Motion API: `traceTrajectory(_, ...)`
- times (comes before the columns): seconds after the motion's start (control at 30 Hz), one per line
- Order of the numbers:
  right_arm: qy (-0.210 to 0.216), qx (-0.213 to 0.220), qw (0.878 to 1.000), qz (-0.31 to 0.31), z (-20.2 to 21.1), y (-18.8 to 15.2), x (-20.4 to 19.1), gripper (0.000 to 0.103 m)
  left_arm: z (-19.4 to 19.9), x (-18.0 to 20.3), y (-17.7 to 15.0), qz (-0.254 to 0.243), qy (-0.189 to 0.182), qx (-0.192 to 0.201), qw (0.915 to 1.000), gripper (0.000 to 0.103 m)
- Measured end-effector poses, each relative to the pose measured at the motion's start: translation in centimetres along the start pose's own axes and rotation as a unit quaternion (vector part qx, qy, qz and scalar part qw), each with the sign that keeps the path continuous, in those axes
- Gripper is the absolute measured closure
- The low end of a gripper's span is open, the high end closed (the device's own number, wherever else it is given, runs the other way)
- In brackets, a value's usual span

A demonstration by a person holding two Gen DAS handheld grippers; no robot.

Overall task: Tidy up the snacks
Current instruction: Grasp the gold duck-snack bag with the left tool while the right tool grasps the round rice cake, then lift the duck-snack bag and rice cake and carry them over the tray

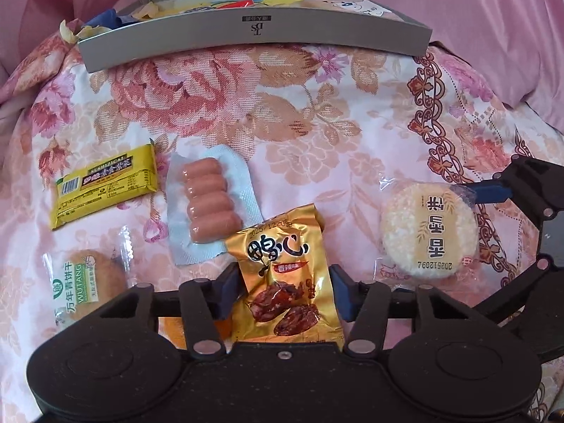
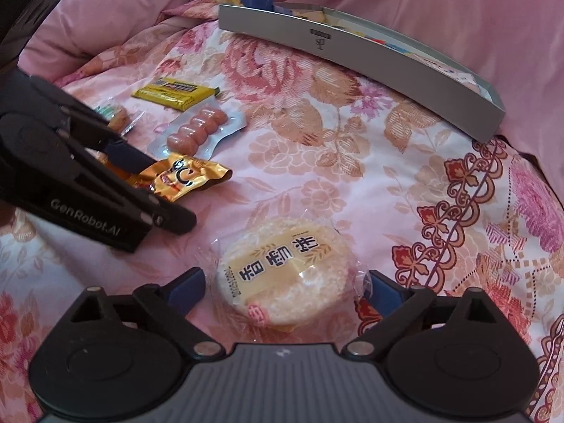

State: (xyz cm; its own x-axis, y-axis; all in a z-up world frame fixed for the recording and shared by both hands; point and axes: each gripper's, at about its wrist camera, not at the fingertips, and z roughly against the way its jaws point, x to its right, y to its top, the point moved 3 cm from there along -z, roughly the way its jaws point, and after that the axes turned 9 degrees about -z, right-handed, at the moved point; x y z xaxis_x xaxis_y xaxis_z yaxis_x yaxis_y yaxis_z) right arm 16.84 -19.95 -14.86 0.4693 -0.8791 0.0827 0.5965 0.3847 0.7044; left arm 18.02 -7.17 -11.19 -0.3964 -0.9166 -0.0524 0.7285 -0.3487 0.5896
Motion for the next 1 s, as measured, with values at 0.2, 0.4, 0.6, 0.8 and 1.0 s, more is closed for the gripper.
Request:
traceTrajectory(0.2, 0.009, 0.004, 1.0, -0.022, -0.3, -0.2, 0.5, 0.006, 0.5, -0.1, -0.3, 0.013, 0.002, 0.004, 0.9999, 0.053)
traceTrajectory(0.4, 0.01, 0.024, 0.999, -0.039, -0.5, -0.2, -0.2, 0.023, 0.7, -0.3, -0.5, 0.025, 0.003, 0.009, 0.9997, 0.056)
traceTrajectory(0.6, -0.011, 0.049, 0.999, -0.01, -0.1, -0.3, -1.3, 0.028, 0.9, -0.1, -0.5, 0.022, 0.009, 0.016, 0.9996, 0.059)
traceTrajectory(0.8, -0.054, 0.088, 0.994, 0.032, 0.5, -0.2, -1.9, 0.029, 1.3, 0.1, -0.5, 0.016, 0.015, 0.034, 0.9992, 0.059)
traceTrajectory(1.0, -0.062, 0.105, 0.992, 0.022, 0.8, 0.2, -1.3, 0.028, 2.6, 0.3, -0.1, 0.01, 0.037, 0.085, 0.9957, 0.059)
